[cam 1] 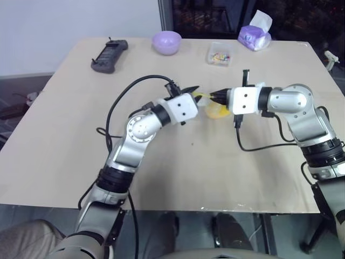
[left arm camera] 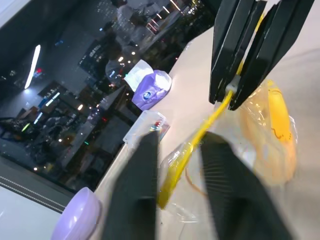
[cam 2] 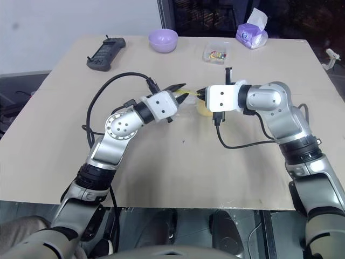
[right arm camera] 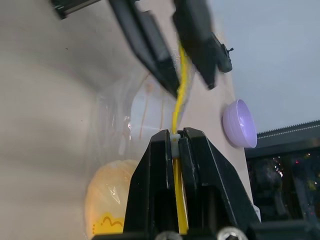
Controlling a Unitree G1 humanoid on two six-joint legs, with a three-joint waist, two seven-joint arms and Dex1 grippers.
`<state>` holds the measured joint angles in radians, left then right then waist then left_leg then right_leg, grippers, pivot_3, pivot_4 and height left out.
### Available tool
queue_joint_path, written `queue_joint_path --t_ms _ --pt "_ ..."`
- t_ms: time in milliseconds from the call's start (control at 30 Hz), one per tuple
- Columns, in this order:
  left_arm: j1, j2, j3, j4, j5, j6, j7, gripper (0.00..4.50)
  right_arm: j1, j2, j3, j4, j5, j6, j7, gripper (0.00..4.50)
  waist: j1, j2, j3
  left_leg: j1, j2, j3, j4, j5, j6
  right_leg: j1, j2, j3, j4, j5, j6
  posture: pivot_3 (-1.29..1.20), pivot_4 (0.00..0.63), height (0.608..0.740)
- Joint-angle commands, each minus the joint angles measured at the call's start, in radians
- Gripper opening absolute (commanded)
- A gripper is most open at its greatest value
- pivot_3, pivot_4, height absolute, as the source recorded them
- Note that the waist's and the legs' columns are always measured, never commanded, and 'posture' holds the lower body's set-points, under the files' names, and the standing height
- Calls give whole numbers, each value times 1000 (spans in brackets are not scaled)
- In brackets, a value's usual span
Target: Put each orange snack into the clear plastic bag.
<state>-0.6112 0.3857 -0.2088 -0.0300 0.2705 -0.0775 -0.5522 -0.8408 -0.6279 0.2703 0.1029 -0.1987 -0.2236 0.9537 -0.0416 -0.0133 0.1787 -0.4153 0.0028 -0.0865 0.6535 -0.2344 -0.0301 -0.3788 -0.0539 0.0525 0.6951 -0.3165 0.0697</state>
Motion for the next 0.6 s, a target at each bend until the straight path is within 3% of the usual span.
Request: queue_joint_path --t_ms 33,400,500,600 --pt "-12 0 2 -32 -14 -6 1 114 -5 -11 -13 -31 8 -13 1 0 0 0 0 0 0 0 0 0 0 0 0 0 0 0 0 0 150 740" --pt "-8 -3 -1 -30 -1 -11 14 114 -8 -2 -23 -30 9 -1 -17 0 0 0 0 0 0 0 0 0 0 0 0 0 0 0 0 0 150 740" --pt "-3 0 -1 -30 3 -14 20 0 -8 -5 -23 -34 14 15 -9 1061 0 0 0 0 0 0 0 0 0 0 0 0 0 0 0 0 150 740" --pt "-1 3 -2 -29 1 -21 20 0 -8 -1 -29 -37 21 34 -10 2603 0 0 0 0 0 0 0 0 0 0 0 0 0 0 0 0 150 740"
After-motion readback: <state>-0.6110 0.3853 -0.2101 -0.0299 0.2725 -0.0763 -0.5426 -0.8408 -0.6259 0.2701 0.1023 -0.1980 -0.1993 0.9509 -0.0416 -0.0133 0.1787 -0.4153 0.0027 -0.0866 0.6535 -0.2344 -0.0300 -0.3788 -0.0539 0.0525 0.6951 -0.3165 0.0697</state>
